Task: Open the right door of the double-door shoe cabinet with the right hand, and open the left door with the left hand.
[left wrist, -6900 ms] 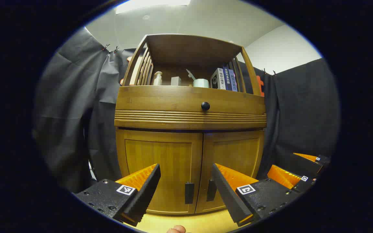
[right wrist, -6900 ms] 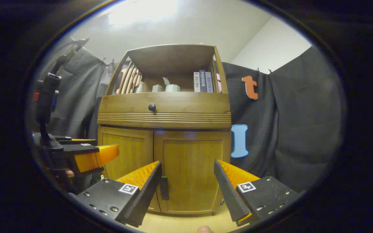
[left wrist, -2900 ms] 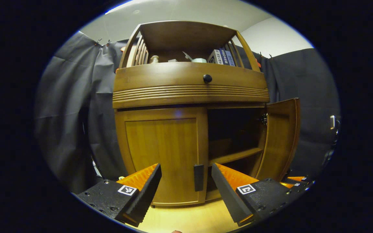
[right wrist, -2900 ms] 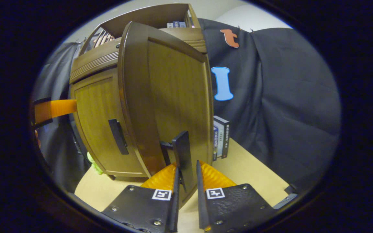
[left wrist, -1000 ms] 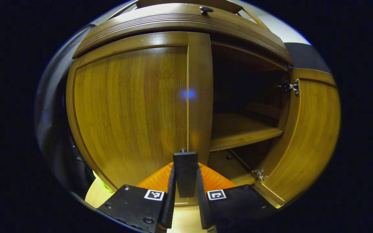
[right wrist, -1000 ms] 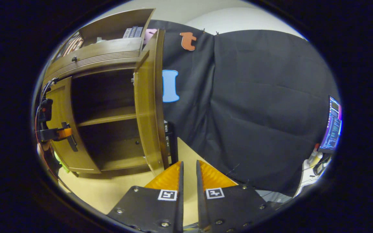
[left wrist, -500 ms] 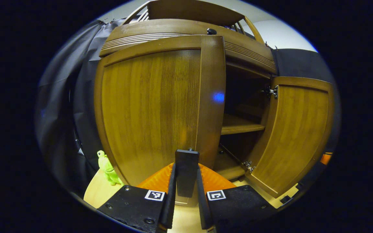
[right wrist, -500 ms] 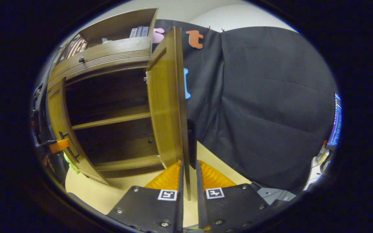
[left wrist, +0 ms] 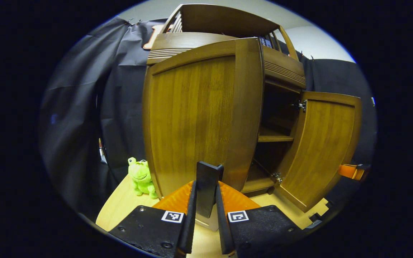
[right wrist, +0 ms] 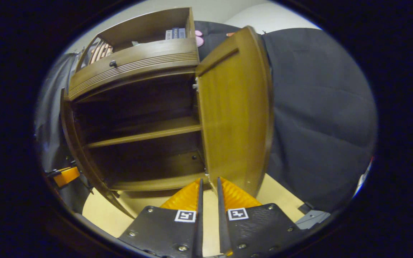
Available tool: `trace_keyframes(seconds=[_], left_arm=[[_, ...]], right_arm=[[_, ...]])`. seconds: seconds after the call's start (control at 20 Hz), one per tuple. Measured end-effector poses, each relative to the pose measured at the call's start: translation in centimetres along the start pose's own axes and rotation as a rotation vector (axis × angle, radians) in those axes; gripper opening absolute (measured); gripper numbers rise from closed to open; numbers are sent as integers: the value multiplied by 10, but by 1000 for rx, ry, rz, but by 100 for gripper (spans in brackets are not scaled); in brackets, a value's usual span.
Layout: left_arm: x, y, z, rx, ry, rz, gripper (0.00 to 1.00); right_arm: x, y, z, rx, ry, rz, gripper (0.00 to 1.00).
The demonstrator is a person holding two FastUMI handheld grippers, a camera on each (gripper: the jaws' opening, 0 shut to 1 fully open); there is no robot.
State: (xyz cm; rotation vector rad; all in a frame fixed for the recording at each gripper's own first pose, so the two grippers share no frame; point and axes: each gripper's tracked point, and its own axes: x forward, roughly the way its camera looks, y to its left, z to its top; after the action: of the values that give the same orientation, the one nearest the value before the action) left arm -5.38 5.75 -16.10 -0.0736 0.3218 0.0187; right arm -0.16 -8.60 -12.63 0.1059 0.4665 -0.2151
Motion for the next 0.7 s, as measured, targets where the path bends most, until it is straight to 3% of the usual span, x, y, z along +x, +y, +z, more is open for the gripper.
trace_keyframes(seconds=[0.7], left_arm=[[-49, 58, -2, 13, -19, 108, 30]], right_arm=[[30, 100, -18, -34, 61, 235, 18]])
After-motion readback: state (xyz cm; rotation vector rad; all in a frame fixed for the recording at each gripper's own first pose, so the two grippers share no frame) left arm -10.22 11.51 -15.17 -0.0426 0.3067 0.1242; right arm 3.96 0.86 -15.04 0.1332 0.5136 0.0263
